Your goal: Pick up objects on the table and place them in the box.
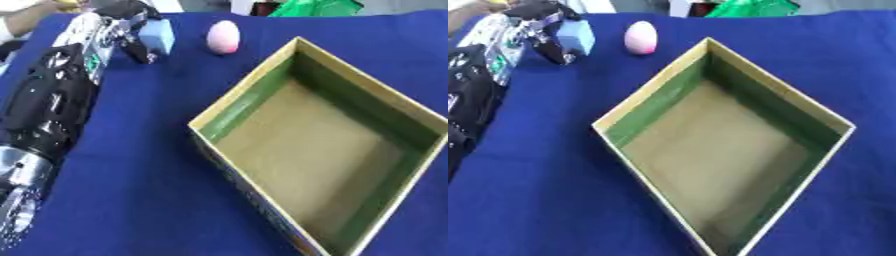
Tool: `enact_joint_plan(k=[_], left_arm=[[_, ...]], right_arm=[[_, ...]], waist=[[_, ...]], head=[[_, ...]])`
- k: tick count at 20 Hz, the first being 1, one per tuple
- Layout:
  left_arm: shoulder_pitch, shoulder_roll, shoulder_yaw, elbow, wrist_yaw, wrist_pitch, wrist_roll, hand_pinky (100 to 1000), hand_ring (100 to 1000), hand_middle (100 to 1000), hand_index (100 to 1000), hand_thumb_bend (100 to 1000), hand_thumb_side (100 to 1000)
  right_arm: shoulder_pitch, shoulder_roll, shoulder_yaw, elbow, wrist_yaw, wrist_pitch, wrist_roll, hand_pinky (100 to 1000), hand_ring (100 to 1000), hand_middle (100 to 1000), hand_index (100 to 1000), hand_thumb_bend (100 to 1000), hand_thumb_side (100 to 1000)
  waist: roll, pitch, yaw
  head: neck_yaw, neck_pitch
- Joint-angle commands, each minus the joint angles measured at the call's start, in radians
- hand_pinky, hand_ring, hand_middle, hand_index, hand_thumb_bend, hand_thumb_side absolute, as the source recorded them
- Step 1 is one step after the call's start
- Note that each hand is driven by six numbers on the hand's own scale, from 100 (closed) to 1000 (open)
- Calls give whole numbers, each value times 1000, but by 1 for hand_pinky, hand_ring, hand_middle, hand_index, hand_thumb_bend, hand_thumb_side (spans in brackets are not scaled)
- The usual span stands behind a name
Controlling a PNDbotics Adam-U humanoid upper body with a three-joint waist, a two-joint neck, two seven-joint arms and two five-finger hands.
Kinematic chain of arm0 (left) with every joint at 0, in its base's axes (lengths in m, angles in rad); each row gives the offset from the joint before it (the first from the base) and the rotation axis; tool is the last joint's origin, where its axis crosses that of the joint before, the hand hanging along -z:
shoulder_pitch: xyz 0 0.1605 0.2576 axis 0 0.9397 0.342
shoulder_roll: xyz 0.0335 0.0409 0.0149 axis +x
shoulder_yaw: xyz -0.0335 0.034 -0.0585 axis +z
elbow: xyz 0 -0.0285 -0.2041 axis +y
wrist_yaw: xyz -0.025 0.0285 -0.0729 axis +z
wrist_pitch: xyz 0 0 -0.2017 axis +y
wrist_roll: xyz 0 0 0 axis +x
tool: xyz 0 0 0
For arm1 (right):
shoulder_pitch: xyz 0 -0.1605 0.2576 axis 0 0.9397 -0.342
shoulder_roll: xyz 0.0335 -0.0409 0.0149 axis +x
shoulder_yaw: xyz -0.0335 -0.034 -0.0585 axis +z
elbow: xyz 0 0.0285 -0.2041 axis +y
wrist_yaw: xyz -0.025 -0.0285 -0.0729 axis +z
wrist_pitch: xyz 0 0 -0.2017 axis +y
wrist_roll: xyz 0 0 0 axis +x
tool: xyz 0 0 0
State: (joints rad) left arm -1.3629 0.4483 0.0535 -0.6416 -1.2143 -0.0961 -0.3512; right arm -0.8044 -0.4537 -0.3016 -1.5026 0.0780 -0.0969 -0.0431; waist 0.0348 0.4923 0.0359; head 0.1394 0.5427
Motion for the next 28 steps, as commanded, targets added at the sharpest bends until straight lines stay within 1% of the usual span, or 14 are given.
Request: enact_joint_plan(k=[1, 8, 16, 17, 18, 22, 26, 28], left_arm=[[-19, 20, 2, -12, 3, 0, 12, 632, 726, 743, 840, 231, 100], [-18, 20, -1, -16, 0, 1, 53, 586, 656, 681, 803, 179, 100], [-21, 22, -9, -22, 3, -4, 70, 559, 623, 649, 781, 161, 100], [-20, 23, -11, -23, 3, -6, 70, 559, 625, 650, 780, 160, 100], [-19, 23, -14, -24, 3, -9, 69, 559, 626, 651, 780, 161, 100], [-12, 25, -37, -45, 19, -46, 52, 559, 628, 653, 777, 164, 100], [1, 27, -81, -99, 49, -101, 34, 564, 637, 660, 780, 167, 100], [4, 28, -89, -113, 59, -106, 26, 564, 638, 661, 780, 166, 100]], right_arm=[[-9, -26, -6, -15, -2, -2, -4, 777, 916, 564, 822, 568, 1000], [1, -14, -7, -28, 2, 2, -8, 777, 915, 566, 822, 567, 1000], [18, 4, -8, -49, 9, 10, -13, 776, 914, 568, 822, 566, 1000], [21, 6, -9, -52, 10, 11, -14, 776, 914, 568, 822, 590, 1000], [23, 7, -9, -54, 10, 12, -15, 776, 914, 569, 822, 565, 1000], [37, 12, -12, -63, 13, 17, -19, 776, 914, 570, 822, 564, 1000], [49, 18, -15, -73, 15, 22, -23, 776, 913, 571, 822, 565, 1000], [50, 20, -15, -76, 16, 23, -23, 776, 913, 571, 822, 565, 1000]], waist=[[-2, -39, 0], [0, -60, 0], [2, -91, 1], [3, -95, 3], [3, -98, 4], [3, -114, 14], [-2, -129, 30], [-3, -131, 32]], head=[[3, -5], [2, 3], [-1, 14], [-3, 15], [-5, 17], [-26, 36], [-81, 65], [-90, 69]])
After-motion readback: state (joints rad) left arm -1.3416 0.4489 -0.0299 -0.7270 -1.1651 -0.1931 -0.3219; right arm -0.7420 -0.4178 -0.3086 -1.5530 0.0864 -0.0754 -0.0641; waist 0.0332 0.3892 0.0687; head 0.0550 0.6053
